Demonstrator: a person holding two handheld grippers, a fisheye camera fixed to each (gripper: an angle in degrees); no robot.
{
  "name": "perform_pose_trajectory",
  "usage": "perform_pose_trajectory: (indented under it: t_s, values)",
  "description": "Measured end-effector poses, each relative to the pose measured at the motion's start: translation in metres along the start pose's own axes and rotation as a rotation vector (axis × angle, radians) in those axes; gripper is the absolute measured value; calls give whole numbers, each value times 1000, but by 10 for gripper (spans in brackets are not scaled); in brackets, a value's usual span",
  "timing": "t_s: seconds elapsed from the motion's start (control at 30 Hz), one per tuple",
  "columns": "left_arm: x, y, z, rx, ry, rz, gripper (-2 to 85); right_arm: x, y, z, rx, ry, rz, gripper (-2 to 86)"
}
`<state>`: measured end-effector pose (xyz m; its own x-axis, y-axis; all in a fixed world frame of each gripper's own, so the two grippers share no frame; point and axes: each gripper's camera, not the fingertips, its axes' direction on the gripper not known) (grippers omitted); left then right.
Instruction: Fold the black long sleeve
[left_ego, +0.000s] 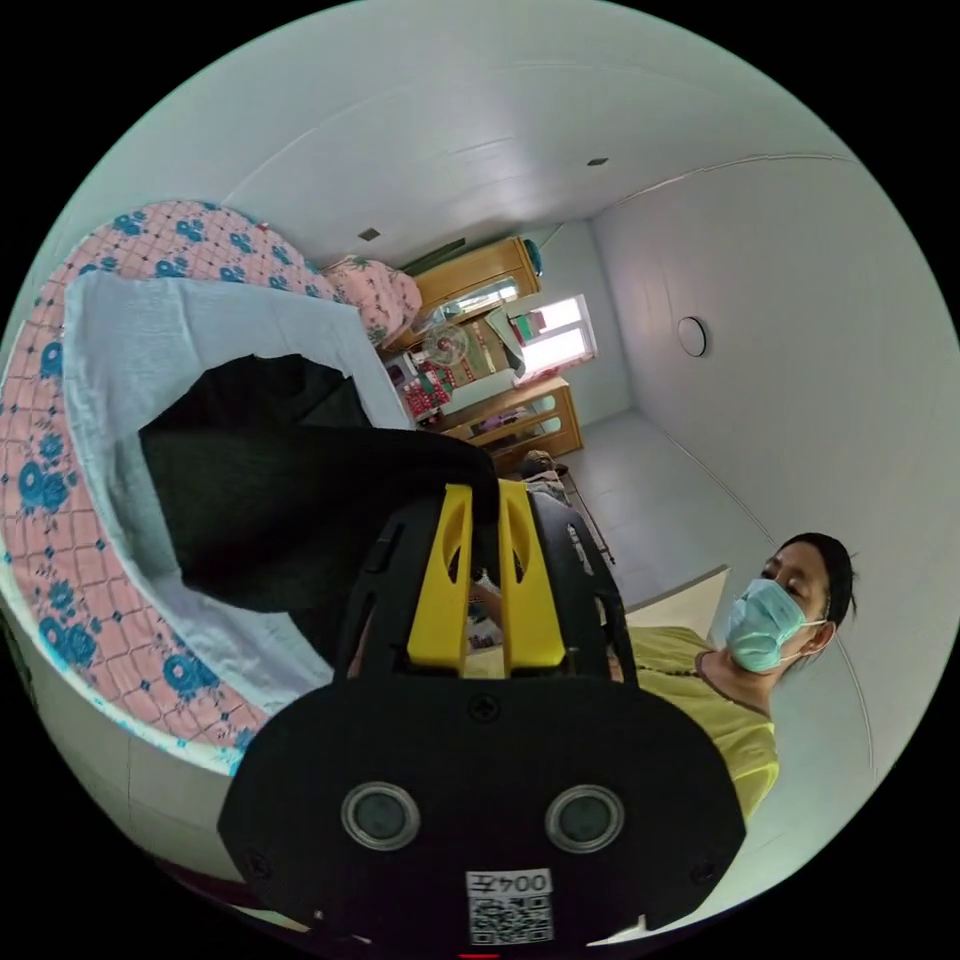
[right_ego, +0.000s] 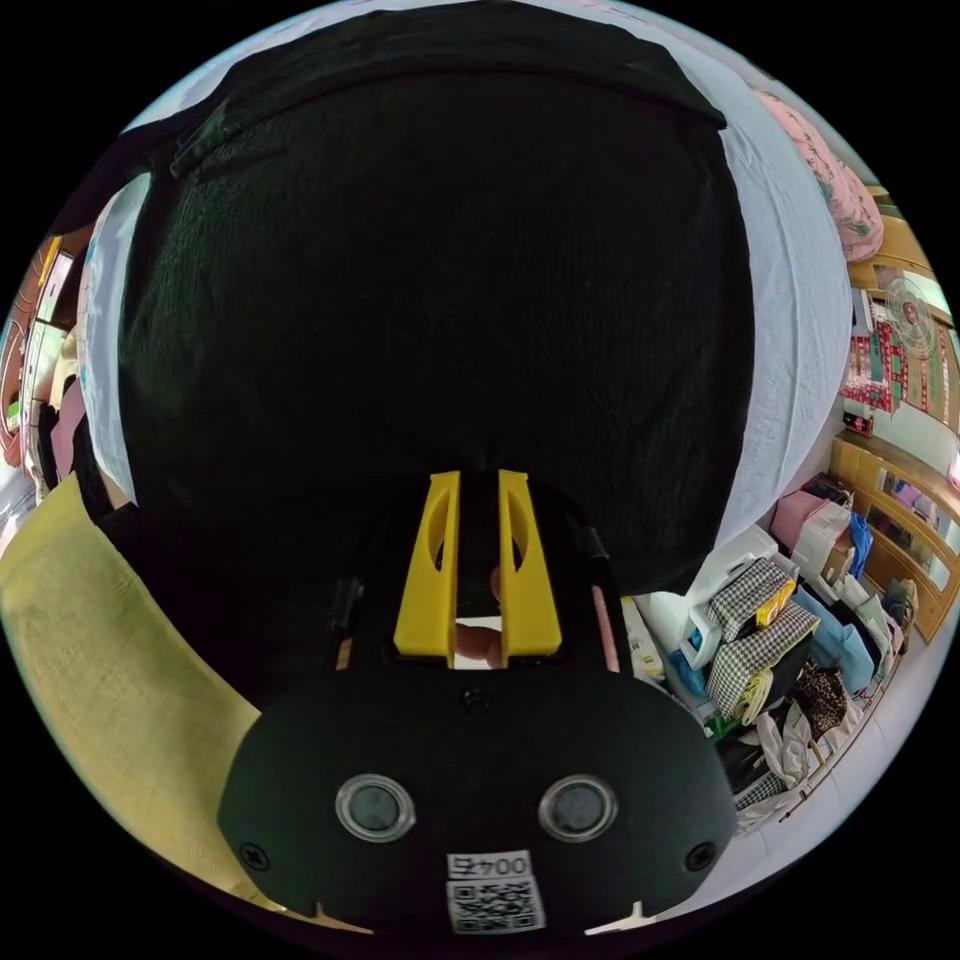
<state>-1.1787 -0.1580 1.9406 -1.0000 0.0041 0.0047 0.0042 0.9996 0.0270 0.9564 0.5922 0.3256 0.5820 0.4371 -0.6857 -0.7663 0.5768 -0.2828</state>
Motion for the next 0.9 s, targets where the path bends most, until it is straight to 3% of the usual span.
perform_pose_trajectory:
  t_s: [0.3, 0.57, 0.77, 0.9]
  values:
    - [-57, -91, 231, -91, 7, -86, 38, 0, 16, -15, 57, -37, -23, 60]
    - [-182, -86, 461, -169, -241, -258, 75, 7, 34, -33, 110, -122, -49, 58]
    - [-224, -55, 557, -119, -348, -321, 163, 10, 49, -47, 145, -185, -76, 58]
    - [-190, -31, 595, -135, -335, -215, 171, 3, 62, -56, 178, -173, -147, 54]
